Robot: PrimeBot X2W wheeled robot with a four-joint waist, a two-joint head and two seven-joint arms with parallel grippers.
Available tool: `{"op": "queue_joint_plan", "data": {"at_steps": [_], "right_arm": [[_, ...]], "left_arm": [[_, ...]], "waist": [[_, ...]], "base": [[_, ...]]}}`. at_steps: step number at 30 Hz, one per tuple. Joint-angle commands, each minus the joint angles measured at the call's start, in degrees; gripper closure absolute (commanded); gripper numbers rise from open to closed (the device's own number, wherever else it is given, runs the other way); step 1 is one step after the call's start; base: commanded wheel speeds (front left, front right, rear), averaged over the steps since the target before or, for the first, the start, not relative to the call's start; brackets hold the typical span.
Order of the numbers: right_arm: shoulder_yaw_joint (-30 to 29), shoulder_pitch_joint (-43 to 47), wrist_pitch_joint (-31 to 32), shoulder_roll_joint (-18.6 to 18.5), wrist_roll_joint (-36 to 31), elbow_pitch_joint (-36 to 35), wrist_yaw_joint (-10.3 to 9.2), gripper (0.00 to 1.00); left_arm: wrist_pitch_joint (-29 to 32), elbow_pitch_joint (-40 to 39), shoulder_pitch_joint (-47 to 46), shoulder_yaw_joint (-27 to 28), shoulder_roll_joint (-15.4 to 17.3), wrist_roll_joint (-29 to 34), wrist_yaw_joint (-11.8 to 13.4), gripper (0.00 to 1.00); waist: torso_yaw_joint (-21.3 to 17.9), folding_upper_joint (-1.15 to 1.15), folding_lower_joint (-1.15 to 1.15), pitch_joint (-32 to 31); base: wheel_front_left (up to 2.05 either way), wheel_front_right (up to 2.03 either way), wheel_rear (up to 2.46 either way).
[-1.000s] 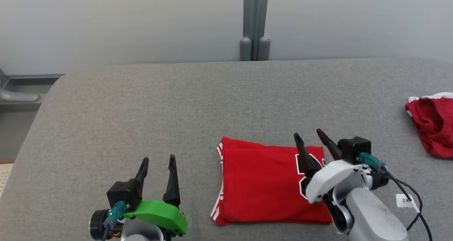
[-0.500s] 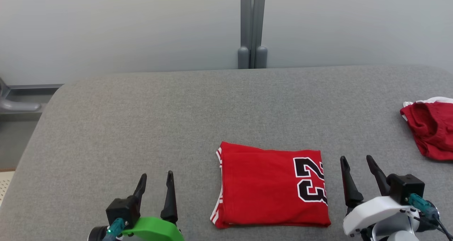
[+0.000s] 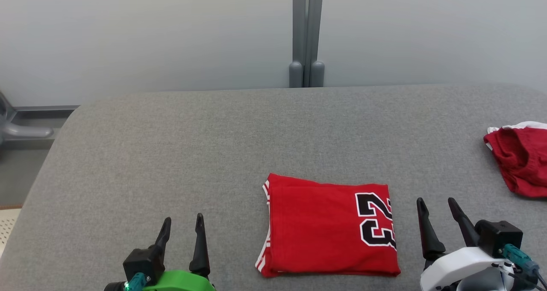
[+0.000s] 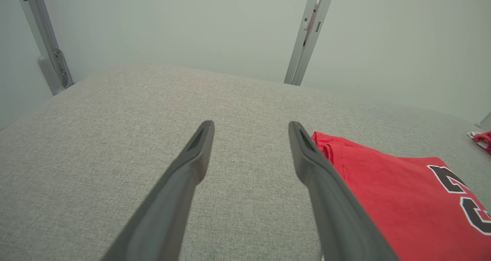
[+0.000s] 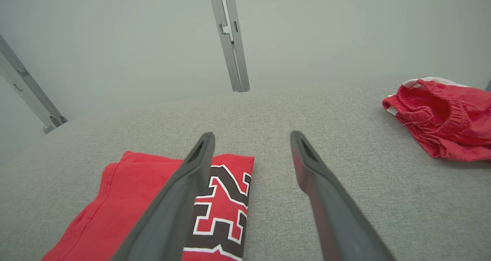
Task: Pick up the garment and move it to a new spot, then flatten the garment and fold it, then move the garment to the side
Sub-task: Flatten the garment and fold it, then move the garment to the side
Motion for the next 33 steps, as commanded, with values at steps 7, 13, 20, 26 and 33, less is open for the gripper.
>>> {"op": "queue_joint_plan", "data": {"at_steps": [7,13,20,26,33], "right_arm": [[-0.26,0.92,0.63,-0.09,-0.55,0.35,-0.01,0.00],[-0.71,0.90,1.44,-0.11,-0.98,0.40,-0.01,0.00],[-1.09,0.73,2.80,-0.10,-1.65,0.40,-0.01,0.00],[-2.50,-1.84,7.94,-0.10,-3.03,2.77,-0.01,0.00],[-4.36,-5.96,14.37,-0.10,-2.51,10.33,-0.01,0.00]], "left_arm": [[-0.16,0.02,0.96,0.84,-0.02,1.12,-0.50,0.00],[-0.16,-0.06,1.13,1.07,-0.11,1.24,-0.50,0.00],[-0.16,-0.10,1.09,1.35,-0.02,1.30,-0.53,0.00],[-0.10,-0.09,0.10,1.02,0.05,1.51,-0.73,0.00],[0.11,-0.51,-0.92,0.85,0.46,1.89,-0.33,0.00]], "waist": [[0.14,0.00,0.00,0.01],[0.13,0.00,0.00,0.14],[0.36,0.00,0.00,0.53],[1.76,0.00,0.00,1.79],[5.53,0.00,0.00,3.99]], "base": [[0.00,0.00,0.00],[0.00,0.00,0.00],[0.00,0.00,0.00],[0.00,0.00,0.00],[0.00,0.00,0.00]]}}
